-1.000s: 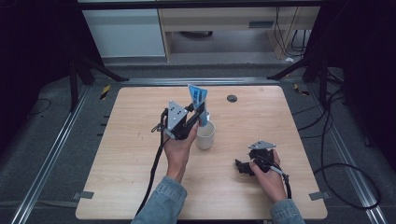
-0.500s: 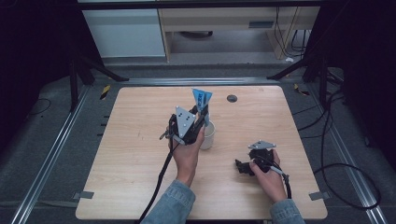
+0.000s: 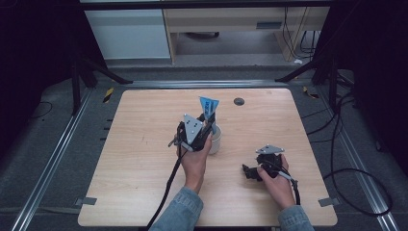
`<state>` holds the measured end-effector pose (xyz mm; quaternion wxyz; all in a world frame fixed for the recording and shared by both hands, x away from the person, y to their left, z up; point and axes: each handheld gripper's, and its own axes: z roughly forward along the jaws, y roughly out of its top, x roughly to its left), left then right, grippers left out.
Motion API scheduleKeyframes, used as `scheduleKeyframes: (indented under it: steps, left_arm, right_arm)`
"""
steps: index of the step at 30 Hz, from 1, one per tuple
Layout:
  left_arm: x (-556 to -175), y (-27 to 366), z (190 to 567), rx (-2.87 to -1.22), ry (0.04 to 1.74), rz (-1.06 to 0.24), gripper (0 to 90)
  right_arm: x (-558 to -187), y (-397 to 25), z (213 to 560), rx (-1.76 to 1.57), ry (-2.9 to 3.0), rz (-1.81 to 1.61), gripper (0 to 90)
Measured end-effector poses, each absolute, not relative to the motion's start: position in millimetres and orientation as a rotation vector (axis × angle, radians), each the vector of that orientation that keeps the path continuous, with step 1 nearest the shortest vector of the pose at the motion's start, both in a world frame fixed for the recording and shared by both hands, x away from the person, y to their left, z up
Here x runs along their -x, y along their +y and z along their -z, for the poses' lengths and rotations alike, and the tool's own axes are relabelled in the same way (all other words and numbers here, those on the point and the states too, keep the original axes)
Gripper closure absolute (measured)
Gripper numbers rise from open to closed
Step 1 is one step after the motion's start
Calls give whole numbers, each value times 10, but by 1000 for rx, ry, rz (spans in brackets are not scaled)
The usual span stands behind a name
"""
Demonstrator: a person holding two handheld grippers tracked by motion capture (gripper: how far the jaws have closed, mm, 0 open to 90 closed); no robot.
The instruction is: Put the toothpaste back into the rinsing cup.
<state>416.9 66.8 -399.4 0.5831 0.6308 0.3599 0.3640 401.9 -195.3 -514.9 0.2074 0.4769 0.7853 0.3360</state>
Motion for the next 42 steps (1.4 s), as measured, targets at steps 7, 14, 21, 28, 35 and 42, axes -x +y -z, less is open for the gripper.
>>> scheduleKeyframes:
  steps: [7, 14, 21, 28, 35, 42]
  left_arm:
    - [-4212, 657, 4104, -1492, 850, -840, 725]
    - [-4221, 641, 4166, -1512, 856, -837, 725]
    - [-4244, 639, 4214, -1526, 861, -836, 724]
    - [-4243, 627, 4256, -1544, 860, -833, 724]
    - [-4246, 632, 4281, -1555, 863, -825, 724]
    - [-4247, 632, 4328, -1566, 863, -825, 724]
  right_arm:
    - [-4020, -1953, 5149, -1328, 2187, -936, 6]
    - [-4019, -1952, 5148, -1329, 2187, -936, 6]
    - [-4019, -1952, 5149, -1329, 2187, -936, 6]
    - [-4019, -1953, 5149, -1328, 2187, -936, 6]
    - [-4020, -1953, 5149, -1328, 2187, -936, 6]
    - [-4020, -1953, 5149, -1328, 2187, -936, 5]
